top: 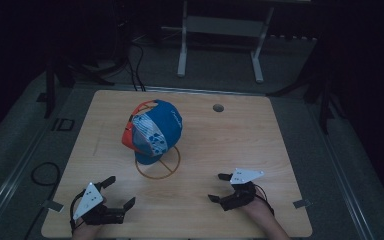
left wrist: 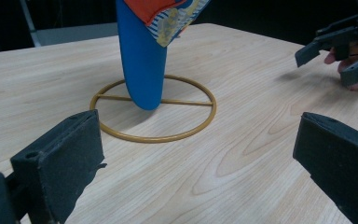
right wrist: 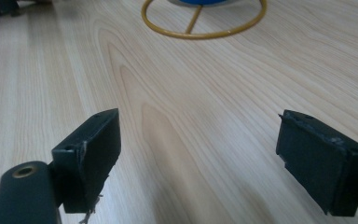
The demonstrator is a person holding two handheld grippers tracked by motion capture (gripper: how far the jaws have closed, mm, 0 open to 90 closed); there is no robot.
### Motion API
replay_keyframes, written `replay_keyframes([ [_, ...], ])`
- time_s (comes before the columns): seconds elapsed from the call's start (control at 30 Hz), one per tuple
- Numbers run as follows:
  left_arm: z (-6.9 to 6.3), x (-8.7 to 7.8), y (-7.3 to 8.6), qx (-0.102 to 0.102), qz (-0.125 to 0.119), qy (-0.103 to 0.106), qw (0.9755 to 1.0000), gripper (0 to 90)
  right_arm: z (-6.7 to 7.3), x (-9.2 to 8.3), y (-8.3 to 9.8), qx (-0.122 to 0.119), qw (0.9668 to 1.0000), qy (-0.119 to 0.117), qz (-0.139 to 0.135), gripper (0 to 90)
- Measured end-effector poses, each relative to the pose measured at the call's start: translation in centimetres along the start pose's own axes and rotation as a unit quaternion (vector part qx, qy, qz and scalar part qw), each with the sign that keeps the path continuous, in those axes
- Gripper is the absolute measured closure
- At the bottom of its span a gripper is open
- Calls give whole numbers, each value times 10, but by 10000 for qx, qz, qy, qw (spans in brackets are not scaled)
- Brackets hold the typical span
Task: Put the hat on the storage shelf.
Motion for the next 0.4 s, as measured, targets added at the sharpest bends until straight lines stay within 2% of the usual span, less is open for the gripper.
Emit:
replay_keyframes([
  [0.2, 0, -1, 0, -23, -8, 14, 10000, 19, -1, -10, 8, -37, 9998, 174, 61, 136],
  [0.4, 0, -1, 0, -55, -14, -7, 10000, 19, -3, -10, 10, 22, 9997, 253, 47, 136],
])
Point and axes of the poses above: each handheld gripper's, and its own axes: x roughly forward along the jaws, y roughly out of its underside, z roughly to its left, the point moved 1 cm from there along x, roughly forward along the jaws, and after that the axes turned 5 degrees about -x, right-handed, at the moved point
